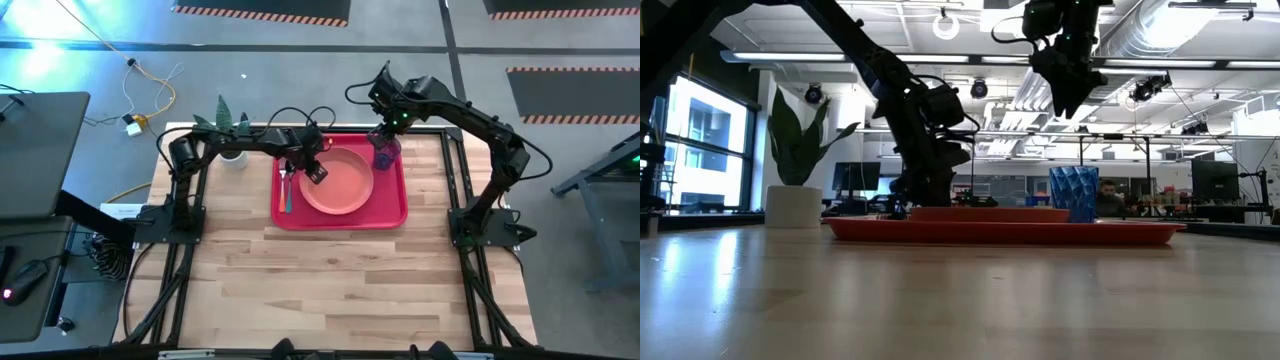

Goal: Pick and place plate/cup/fork/spoon on tray
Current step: Adjust the orange plate on the pink tray, then return to Home Position

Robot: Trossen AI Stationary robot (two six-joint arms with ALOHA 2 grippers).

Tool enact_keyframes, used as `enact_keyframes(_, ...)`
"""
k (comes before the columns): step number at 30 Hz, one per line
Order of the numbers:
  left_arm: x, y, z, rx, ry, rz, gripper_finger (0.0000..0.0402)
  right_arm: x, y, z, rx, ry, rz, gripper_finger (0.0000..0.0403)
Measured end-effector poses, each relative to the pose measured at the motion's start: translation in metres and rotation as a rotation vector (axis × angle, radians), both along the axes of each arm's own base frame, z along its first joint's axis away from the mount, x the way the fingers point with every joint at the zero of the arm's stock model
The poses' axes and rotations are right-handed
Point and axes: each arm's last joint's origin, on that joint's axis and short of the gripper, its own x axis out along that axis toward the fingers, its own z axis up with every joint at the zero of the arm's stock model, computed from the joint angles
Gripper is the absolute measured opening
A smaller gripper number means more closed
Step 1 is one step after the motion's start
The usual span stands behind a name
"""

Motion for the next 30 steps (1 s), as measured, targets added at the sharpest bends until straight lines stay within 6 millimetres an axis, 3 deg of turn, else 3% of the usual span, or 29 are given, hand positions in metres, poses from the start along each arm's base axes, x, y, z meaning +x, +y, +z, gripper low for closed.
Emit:
enact_keyframes(7, 0.000, 0.002, 0.006, -0.008, -0.003, 0.000, 0.0103, 0.000, 0.000, 0.000, -0.004, -0.005, 0.000, 0.0149)
enact_keyframes(18, -0.009, 0.004, 0.074, 0.063, -0.083, -0.043, 0.0103, 0.005, 0.004, 0.000, 0.103, -0.087, 0.022, 0.0149)
enact_keyframes(25, -0.022, -0.018, 0.118, 0.121, -0.147, -0.181, 0.0103, 0.037, 0.024, 0.011, 0.046, -0.306, 0.208, 0.0149)
enact_keyframes(30, -0.029, -0.034, 0.137, 0.006, -0.264, -0.318, 0.0103, 0.065, 0.048, 0.026, 0.054, -0.562, 0.417, 0.0149)
